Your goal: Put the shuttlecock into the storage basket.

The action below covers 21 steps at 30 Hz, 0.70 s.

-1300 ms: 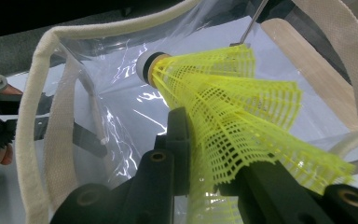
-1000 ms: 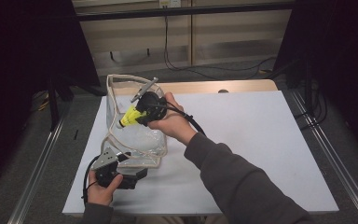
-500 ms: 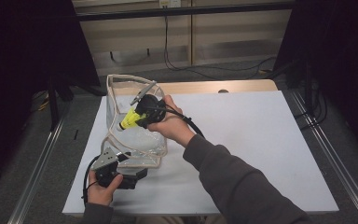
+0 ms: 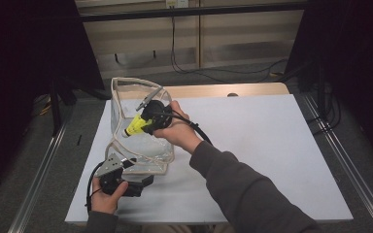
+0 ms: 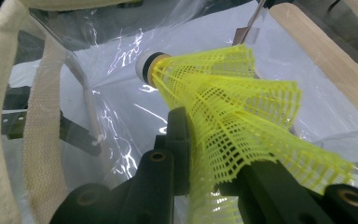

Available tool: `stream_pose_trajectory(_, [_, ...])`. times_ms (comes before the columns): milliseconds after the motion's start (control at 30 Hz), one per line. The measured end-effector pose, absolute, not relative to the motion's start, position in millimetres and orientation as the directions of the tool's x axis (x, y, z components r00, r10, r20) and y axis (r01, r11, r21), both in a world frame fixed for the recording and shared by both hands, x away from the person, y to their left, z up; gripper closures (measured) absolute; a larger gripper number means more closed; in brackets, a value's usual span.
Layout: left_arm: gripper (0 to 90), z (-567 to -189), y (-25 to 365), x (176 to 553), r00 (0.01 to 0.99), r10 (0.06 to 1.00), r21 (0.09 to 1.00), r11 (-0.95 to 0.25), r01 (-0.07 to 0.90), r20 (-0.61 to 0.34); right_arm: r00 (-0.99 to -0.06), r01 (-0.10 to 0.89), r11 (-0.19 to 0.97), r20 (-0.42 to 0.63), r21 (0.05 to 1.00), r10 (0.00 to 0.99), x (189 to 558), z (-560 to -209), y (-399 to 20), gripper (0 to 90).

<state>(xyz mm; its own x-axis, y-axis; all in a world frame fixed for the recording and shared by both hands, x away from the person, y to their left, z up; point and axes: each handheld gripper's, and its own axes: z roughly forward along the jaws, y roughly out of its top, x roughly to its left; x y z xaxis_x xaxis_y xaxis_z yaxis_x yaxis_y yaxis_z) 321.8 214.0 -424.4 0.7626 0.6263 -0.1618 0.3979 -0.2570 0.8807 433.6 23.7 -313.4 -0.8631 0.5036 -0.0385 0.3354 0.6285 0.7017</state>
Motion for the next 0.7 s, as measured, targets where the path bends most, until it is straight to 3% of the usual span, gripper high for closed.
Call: stream_pose_trajectory(700, [4.6, -424, 214, 322, 0.762, 0.627, 0.881, -0.256, 0.397, -0.161, -0.866, 0.347, 0.657, -0.041, 0.669, 0.499, 432, -330, 31, 79.3])
